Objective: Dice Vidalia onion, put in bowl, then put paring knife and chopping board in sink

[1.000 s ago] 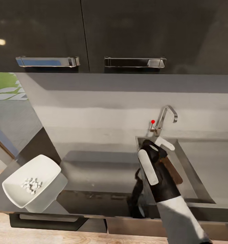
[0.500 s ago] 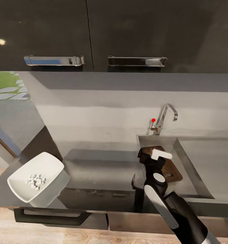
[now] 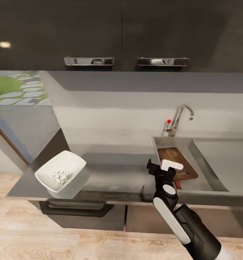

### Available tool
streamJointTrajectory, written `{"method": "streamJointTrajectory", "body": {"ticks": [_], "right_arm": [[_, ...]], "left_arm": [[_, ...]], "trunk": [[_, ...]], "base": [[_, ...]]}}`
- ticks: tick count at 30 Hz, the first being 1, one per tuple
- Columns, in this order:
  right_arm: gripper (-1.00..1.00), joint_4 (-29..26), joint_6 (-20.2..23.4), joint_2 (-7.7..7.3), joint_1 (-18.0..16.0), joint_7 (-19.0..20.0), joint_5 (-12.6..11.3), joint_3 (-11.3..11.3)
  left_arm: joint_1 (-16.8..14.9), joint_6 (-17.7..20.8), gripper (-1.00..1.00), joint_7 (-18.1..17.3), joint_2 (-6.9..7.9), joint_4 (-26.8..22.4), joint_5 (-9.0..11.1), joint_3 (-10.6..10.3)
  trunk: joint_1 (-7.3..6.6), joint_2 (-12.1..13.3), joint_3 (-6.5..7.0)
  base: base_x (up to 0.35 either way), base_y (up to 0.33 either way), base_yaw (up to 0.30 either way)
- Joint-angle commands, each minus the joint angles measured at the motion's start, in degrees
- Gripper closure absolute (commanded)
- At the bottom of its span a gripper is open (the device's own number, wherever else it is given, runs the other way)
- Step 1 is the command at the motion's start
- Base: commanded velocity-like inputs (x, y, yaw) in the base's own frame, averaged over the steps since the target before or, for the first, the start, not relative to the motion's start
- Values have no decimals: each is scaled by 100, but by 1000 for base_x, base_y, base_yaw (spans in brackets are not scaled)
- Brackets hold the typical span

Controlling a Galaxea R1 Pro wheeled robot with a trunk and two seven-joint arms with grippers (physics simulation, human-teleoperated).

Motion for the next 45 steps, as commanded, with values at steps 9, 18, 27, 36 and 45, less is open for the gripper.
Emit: {"method": "streamJointTrajectory", "body": {"ticks": [9,18,27,36,45], "right_arm": [[-100,27,48,-4,-8,-41,-3,12],[-100,49,48,-4,-8,-41,6,12],[-100,82,48,-4,-8,-37,14,12],[-100,394,-58,-5,-8,-29,15,62],[-100,1790,-1072,27,-8,61,12,829]], "left_arm": [[0,-9,-100,-1,7,-13,48,-33],[0,-9,-100,-1,7,-13,48,-38],[0,-9,-100,-1,7,-13,48,-34],[0,-9,-100,-1,7,-7,48,-33],[0,-9,-100,-1,9,-4,48,-31]], "trunk": [[1,-12,-10],[1,-12,-10],[1,-12,-10],[1,-12,-10],[1,-12,-10]], "base": [[-298,80,0],[-318,1,0],[-318,0,0],[-303,0,0],[-93,0,0]]}}
